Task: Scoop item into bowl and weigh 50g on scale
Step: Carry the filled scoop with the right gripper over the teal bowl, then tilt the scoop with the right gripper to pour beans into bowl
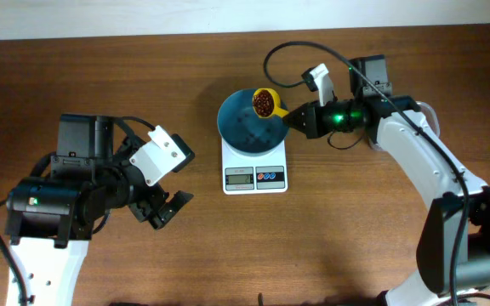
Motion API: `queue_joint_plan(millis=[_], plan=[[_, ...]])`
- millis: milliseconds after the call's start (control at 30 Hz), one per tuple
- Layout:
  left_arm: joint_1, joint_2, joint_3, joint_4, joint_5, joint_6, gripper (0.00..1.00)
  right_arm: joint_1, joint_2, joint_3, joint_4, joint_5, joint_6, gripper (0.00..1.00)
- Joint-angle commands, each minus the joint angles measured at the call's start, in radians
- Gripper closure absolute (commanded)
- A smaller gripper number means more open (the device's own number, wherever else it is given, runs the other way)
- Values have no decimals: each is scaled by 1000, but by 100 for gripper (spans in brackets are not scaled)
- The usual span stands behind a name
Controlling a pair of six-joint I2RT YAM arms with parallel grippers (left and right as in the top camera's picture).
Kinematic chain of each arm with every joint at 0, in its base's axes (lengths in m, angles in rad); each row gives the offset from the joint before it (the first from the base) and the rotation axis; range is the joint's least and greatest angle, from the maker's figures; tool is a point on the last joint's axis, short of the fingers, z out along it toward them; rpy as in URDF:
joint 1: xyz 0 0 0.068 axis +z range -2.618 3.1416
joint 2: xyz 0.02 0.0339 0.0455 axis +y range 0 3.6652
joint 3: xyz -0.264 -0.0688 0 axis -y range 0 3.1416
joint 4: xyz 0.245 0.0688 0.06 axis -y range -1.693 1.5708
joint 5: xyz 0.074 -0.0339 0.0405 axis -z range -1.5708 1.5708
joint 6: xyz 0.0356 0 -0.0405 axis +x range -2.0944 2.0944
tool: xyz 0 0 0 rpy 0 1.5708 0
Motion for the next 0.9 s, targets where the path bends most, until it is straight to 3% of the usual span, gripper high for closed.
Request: queue_joint_plan(millis=[0, 867], plan=[[5, 3, 18, 1, 18, -13, 1, 32, -56, 6, -13, 112, -30, 96], [5, 3, 18, 1, 18, -13, 1, 111, -161, 6, -98, 343, -32, 96]])
